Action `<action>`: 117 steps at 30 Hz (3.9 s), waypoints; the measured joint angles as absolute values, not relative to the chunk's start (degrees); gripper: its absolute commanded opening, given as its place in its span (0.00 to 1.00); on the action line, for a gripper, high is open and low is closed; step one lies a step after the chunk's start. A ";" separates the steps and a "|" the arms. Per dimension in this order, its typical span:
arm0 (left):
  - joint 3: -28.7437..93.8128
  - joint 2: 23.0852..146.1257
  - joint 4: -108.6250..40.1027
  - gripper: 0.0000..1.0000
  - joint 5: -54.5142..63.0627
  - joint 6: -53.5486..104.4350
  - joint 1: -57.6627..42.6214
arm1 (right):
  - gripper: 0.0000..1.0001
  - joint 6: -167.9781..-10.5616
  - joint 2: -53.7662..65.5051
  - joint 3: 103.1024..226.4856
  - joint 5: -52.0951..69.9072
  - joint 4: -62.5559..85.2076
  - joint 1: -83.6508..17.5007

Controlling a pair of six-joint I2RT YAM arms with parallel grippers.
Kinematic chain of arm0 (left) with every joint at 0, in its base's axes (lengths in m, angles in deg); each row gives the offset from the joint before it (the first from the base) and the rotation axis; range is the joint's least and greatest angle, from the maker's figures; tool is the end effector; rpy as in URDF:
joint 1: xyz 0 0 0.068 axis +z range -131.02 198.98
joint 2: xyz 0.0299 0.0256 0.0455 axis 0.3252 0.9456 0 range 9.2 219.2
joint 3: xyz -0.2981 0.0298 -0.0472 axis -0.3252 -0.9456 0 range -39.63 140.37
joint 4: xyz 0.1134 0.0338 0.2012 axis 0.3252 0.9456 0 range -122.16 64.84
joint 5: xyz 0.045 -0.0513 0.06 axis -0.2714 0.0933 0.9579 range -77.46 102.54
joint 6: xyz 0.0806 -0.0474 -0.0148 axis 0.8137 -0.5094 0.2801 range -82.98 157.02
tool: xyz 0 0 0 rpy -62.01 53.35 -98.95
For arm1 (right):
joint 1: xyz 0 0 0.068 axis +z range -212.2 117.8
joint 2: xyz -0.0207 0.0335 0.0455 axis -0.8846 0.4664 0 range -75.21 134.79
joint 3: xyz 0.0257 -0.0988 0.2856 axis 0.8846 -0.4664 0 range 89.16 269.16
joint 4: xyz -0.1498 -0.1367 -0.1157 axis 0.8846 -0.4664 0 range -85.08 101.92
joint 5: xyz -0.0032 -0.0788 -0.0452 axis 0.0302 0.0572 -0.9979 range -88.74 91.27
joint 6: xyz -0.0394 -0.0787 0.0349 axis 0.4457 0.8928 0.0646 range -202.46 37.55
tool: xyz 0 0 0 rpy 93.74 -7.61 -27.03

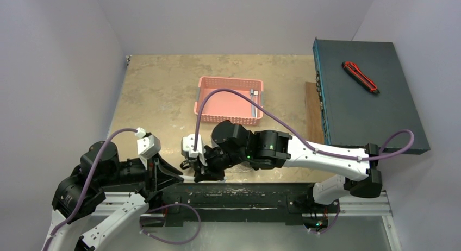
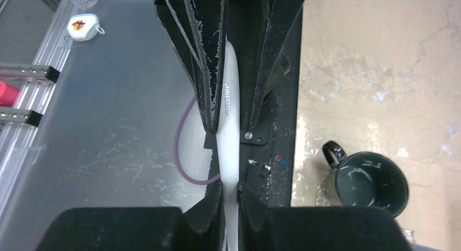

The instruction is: Prepare toiletry sets of a toothbrush and toothpaste on the tray

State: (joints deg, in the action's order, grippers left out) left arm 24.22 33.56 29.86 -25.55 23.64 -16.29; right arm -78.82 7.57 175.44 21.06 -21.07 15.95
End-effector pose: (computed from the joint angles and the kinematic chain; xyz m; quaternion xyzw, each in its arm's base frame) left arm -0.0231 -0.0482 0.3641 0.3271 0.7374 -0.4635 0.3666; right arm 0.0390 0.3271 0.4035 -0.6225 0.5866 0.4186 0.3052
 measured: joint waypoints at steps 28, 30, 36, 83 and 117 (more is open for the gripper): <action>16.90 22.81 8.62 0.00 -9.31 1.91 -16.29 | 0.68 -96.70 -16.95 158.13 3.22 0.04 6.11; 16.18 21.63 6.23 0.00 -7.28 -0.80 -16.29 | 0.69 -99.01 -18.50 156.82 1.14 1.86 5.98; 14.14 18.87 0.51 0.00 -2.69 -7.42 -16.29 | 0.70 -105.70 -22.59 152.77 -3.73 7.65 5.98; 6.52 15.79 -17.92 0.00 -7.10 -32.32 -16.29 | 0.55 -120.98 -17.74 152.25 10.32 31.01 5.50; 10.65 17.36 -13.17 0.49 -7.50 -24.87 -16.29 | 0.00 -121.44 -16.38 154.72 12.84 24.70 5.39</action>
State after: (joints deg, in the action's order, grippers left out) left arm 10.65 17.36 -13.17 -7.50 -24.87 -16.29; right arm -121.44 -16.38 154.72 12.84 24.70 5.39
